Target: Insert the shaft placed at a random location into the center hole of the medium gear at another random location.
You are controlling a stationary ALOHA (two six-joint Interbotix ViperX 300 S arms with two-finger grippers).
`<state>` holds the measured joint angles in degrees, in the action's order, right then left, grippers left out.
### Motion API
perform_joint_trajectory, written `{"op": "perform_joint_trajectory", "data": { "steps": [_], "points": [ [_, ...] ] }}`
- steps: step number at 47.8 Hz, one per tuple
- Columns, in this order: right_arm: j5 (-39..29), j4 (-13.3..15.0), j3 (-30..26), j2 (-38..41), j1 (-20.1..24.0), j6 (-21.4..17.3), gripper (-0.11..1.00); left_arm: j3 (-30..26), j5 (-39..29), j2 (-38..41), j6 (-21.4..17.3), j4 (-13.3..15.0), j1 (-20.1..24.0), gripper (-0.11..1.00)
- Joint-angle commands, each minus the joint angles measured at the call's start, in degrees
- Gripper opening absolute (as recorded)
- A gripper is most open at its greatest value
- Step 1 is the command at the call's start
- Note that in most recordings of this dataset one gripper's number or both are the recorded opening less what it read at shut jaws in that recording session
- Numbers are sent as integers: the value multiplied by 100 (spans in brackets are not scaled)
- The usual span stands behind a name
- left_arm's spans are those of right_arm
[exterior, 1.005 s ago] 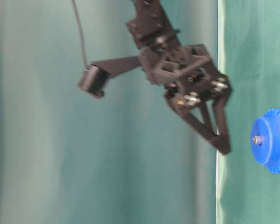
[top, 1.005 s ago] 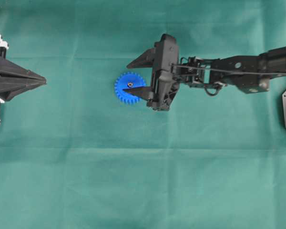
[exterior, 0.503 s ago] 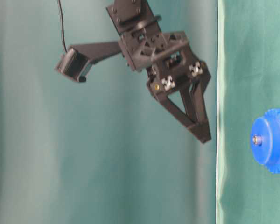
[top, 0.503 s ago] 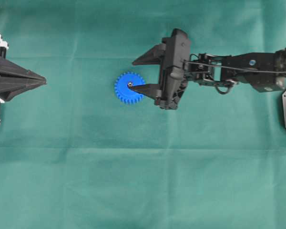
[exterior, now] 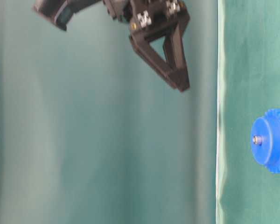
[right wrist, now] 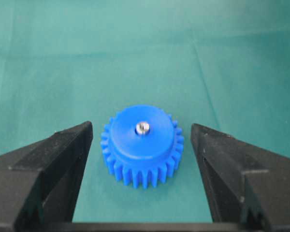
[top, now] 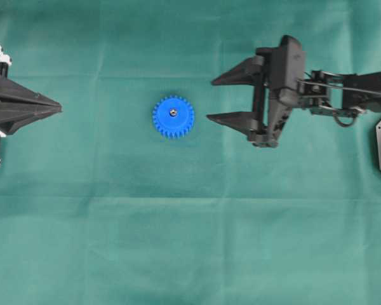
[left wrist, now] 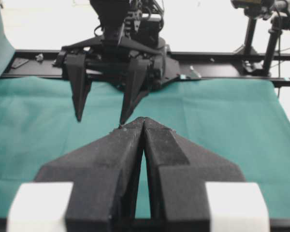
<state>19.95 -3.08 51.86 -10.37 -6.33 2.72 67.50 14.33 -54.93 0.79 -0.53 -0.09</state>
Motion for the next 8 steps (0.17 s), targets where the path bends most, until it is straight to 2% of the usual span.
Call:
{"op": "perform_joint_trajectory", "data": {
  "steps": [1, 8],
  "points": [
    [9, -44, 105, -299, 9, -26, 84, -123, 26, 35, 0, -9, 0, 0],
    [9, -62, 325, -519, 9, -18, 84, -123, 26, 35, 0, -9, -9, 0]
  ]
}}
